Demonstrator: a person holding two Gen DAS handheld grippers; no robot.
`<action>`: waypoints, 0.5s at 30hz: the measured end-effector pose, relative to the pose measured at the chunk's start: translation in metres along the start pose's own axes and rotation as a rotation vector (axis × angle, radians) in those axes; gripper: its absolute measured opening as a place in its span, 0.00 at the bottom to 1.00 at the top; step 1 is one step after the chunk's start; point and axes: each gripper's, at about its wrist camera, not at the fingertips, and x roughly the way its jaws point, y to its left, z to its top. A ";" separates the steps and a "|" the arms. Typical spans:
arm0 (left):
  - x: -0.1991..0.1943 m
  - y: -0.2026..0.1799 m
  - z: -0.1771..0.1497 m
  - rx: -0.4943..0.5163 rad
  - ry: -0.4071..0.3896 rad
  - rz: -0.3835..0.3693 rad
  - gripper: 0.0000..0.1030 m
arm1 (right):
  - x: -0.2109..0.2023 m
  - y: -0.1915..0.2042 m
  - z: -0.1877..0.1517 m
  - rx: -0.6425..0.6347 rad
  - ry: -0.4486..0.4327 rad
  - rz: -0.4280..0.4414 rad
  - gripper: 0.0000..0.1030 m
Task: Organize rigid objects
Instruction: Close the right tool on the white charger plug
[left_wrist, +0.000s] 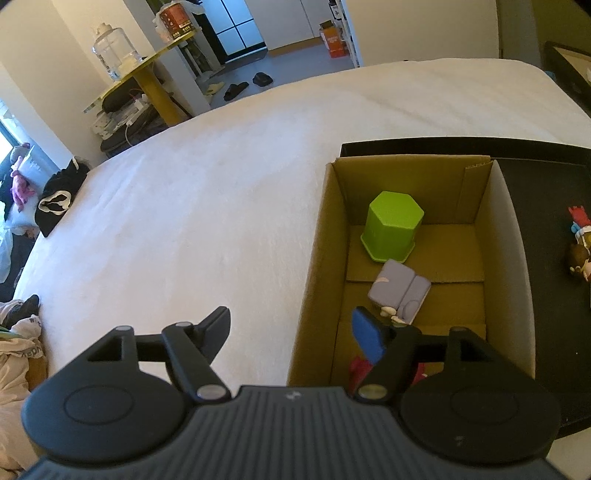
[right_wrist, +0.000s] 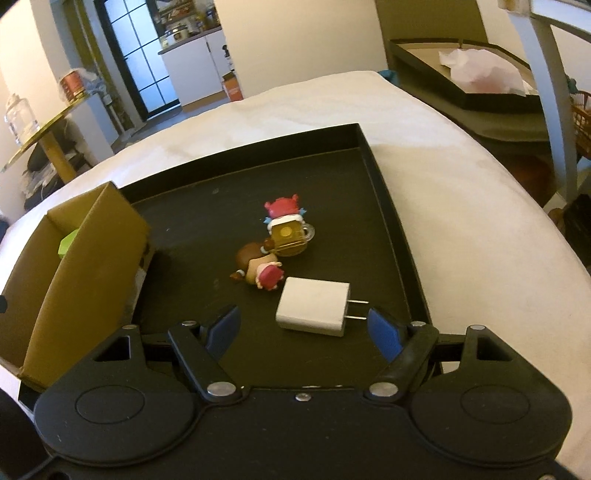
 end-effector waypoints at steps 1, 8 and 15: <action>0.000 -0.001 0.000 0.000 0.001 0.002 0.70 | 0.001 -0.001 0.000 -0.001 -0.003 -0.001 0.73; -0.001 -0.004 0.002 0.012 -0.002 0.010 0.70 | 0.023 -0.005 0.006 0.036 -0.011 -0.027 0.73; 0.002 -0.003 0.001 0.010 0.005 0.007 0.71 | 0.039 0.009 -0.002 -0.049 0.014 -0.119 0.61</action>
